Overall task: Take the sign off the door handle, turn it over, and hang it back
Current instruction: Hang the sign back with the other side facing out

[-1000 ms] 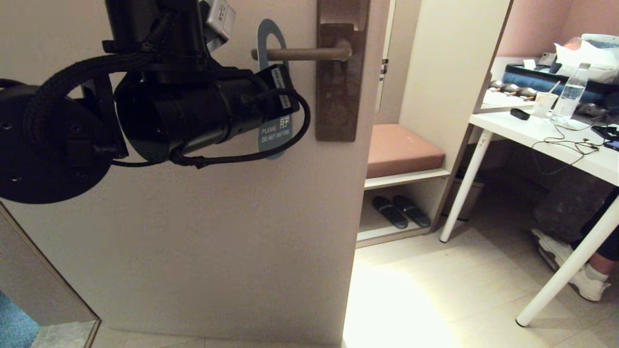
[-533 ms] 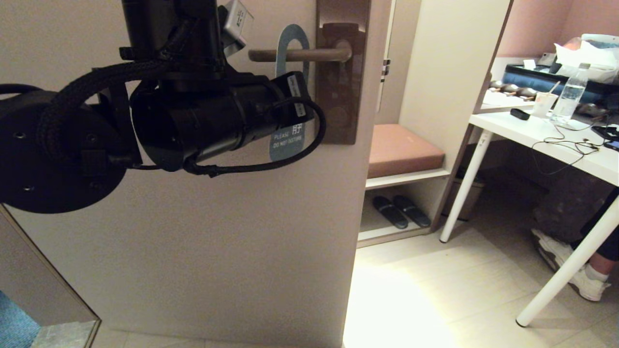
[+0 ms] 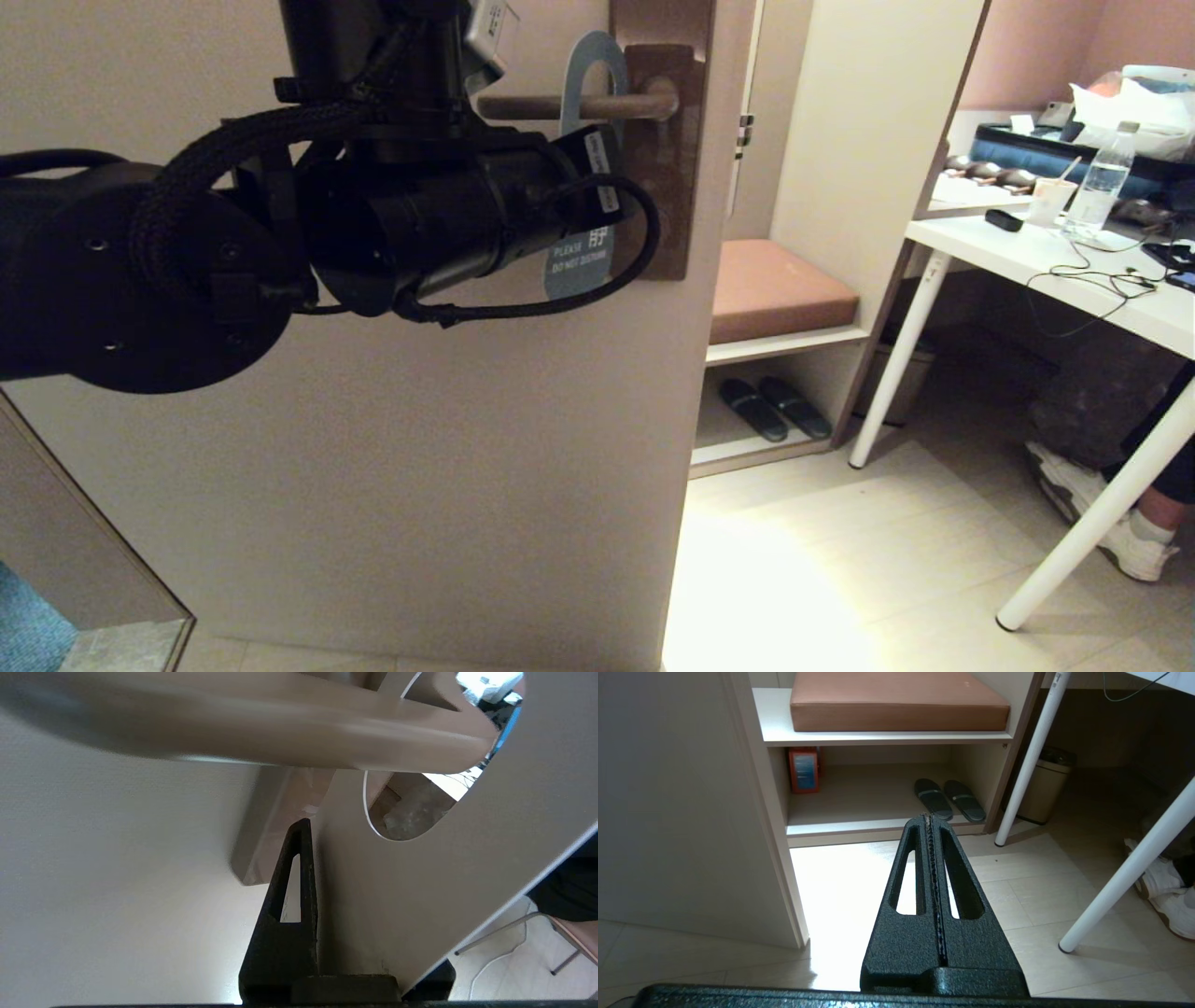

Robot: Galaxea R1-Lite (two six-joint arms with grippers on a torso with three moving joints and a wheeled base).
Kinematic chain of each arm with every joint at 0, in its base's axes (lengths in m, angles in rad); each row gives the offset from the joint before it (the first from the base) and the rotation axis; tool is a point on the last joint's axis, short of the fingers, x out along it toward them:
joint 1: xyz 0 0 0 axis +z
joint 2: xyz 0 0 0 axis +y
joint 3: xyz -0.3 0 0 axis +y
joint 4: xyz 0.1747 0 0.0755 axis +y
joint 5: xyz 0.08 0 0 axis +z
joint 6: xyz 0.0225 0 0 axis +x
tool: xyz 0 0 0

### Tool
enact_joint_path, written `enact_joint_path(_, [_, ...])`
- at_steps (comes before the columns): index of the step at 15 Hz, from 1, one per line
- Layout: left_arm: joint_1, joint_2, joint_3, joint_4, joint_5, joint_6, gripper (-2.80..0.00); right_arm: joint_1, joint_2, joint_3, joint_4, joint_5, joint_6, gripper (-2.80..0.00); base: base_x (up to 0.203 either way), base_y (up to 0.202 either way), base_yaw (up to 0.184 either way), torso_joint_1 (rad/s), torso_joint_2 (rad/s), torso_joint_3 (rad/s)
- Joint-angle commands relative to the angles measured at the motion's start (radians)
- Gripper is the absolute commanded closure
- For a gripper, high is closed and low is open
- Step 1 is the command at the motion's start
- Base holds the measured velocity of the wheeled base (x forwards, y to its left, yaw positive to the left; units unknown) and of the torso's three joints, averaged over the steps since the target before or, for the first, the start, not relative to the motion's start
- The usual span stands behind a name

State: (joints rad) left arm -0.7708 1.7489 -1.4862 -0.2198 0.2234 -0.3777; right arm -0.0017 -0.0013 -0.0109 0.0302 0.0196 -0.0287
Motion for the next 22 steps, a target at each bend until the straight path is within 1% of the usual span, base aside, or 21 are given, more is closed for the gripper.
enact_joint_path(1, [-0.007,0.018,-0.019,0.0,0.002,-0.003,0.0,0.0,0.001,0.0,0.0,0.0,0.0,0.0,0.0,0.0,0.0,0.0,0.0,0.0])
enact_joint_path(12, [-0.03,0.011,-0.008,0.003,0.019,-0.001,0.0,0.0,0.001,0.0,0.0,0.0,0.0,0.0,0.0,0.0,0.0,0.0,0.0,0.0])
enact_joint_path(13, [-0.031,0.009,-0.008,0.003,0.026,-0.001,-2.37,0.0,0.001,0.0,0.0,0.0,0.0,0.0,0.0,0.0,0.0,0.0,0.0,0.0])
enact_joint_path(14, [-0.033,0.009,-0.008,0.003,0.032,-0.001,-2.8,0.0,0.001,0.0,0.0,0.0,0.0,0.0,0.0,0.0,0.0,0.0,0.0,0.0])
enact_joint_path(18, [-0.034,-0.009,0.015,0.0,0.04,-0.004,-2.8,0.0,0.001,0.0,0.0,0.0,0.0,0.0,0.0,0.0,0.0,0.0,0.0,0.0])
enact_joint_path(22, [-0.051,-0.043,0.064,-0.001,0.06,-0.004,-2.8,0.0,0.001,0.0,0.0,0.0,0.0,0.0,0.0,0.0,0.0,0.0,0.0,0.0])
